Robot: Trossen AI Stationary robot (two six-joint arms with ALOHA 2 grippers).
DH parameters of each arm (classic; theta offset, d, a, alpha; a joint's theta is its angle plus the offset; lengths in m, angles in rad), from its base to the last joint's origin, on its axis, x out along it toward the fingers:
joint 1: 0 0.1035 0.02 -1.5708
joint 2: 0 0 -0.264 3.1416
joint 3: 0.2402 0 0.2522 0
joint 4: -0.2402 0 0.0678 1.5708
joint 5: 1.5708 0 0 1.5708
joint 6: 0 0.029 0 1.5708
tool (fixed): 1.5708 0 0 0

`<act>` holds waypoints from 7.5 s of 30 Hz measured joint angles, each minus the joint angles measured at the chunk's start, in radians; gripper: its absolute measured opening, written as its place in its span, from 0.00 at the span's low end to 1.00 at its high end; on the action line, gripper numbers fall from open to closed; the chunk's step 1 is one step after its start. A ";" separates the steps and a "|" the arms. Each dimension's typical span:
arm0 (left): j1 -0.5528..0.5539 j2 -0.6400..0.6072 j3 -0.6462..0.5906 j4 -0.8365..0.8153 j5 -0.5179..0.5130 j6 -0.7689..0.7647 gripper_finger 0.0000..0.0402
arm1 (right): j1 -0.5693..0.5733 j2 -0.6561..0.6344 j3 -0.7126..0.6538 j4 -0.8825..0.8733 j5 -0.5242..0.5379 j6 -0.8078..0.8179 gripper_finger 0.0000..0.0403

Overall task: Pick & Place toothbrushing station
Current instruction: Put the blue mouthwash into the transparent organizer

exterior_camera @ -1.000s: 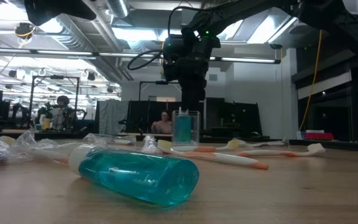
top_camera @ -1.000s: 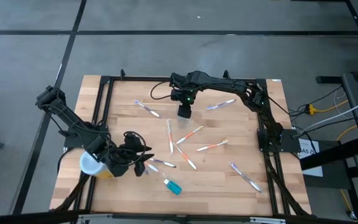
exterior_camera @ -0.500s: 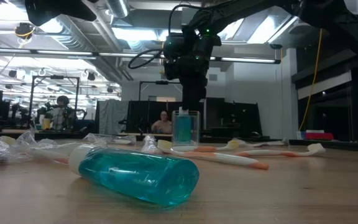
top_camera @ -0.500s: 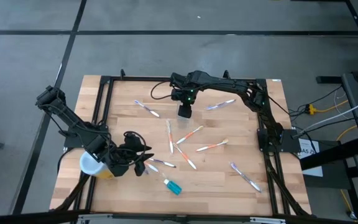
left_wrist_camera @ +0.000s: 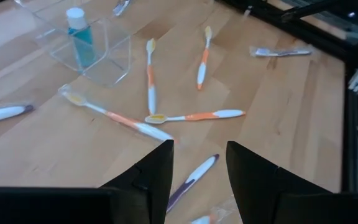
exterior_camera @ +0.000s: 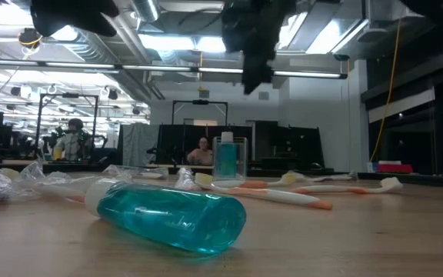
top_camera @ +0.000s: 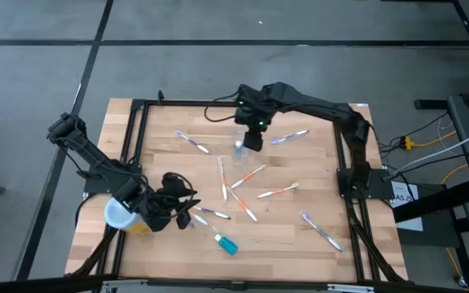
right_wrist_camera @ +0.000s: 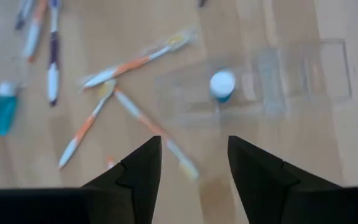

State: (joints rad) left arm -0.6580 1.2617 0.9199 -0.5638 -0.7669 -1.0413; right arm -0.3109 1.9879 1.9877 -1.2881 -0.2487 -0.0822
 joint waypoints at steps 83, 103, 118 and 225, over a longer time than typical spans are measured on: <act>0.024 0.595 0.180 0.424 0.521 -0.533 0.49 | 0.969 -0.712 -0.699 0.531 0.373 1.022 0.47; 0.056 0.718 0.184 0.521 0.590 -0.653 0.49 | 1.101 -0.712 -0.699 0.556 0.507 1.153 0.47; 0.311 0.732 0.179 0.620 0.499 -0.362 0.49 | 1.112 -0.712 -0.699 0.562 0.602 1.159 0.47; 0.267 0.732 0.181 0.585 0.637 -0.604 0.44 | 1.164 -0.642 -0.699 0.654 0.652 1.192 0.47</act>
State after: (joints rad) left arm -0.3912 1.9939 1.1007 0.0212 -0.1294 -1.6451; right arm 0.8532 1.3457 1.2888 -0.6338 0.4034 1.1095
